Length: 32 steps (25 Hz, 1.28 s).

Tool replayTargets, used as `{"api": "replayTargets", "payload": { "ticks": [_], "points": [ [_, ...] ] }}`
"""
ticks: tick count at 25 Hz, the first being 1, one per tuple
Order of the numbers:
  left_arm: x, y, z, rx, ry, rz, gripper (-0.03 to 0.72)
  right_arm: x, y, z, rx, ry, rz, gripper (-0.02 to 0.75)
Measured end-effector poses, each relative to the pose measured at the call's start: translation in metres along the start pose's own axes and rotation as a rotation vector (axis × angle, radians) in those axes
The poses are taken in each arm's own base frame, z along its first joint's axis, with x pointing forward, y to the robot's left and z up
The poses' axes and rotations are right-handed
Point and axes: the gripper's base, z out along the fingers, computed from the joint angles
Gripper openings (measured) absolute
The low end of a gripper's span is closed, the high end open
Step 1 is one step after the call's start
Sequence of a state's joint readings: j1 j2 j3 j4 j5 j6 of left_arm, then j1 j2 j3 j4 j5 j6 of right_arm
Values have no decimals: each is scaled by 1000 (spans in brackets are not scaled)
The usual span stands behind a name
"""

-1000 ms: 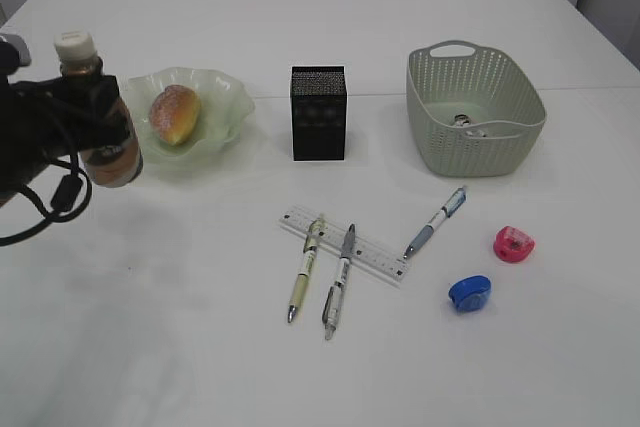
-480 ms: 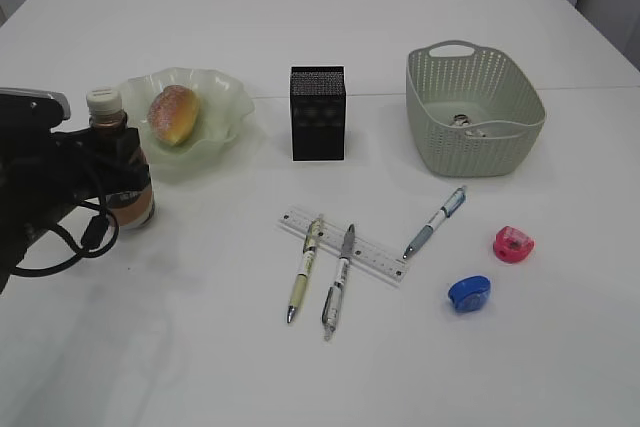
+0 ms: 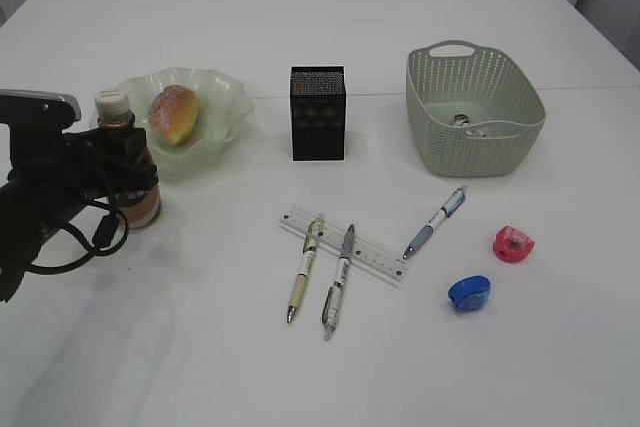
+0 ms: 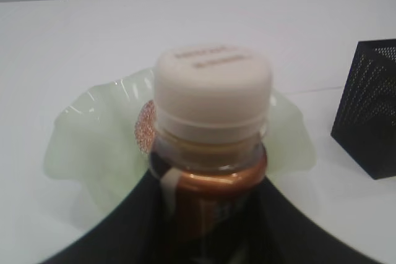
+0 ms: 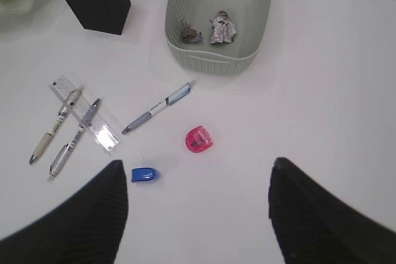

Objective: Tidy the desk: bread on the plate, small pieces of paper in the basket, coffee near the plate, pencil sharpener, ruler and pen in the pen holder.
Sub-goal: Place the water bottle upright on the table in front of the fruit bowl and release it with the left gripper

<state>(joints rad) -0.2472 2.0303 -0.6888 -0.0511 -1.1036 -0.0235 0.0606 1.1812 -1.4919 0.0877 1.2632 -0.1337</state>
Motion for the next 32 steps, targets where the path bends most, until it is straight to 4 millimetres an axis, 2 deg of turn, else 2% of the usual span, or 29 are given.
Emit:
{"api": "replayTargets", "payload": {
  "ticks": [5,15,23,27,32],
  "points": [
    [8,0,3,4,-3,4,242,0,0,0,0,0,0,553],
    [8,-4,3,46,-5,-37,258,0,0,0,0,0,-3,553],
    [8,-7,3,77,-3,-43,441,0,0,0,1,0,-5,553],
    [7,-7,3,82,-5,-41,465,0,0,0,1,0,-5,553],
    [-9,-8,1,84,-53,-20,467,0,0,0,1,0,-5,553]
  ]
}}
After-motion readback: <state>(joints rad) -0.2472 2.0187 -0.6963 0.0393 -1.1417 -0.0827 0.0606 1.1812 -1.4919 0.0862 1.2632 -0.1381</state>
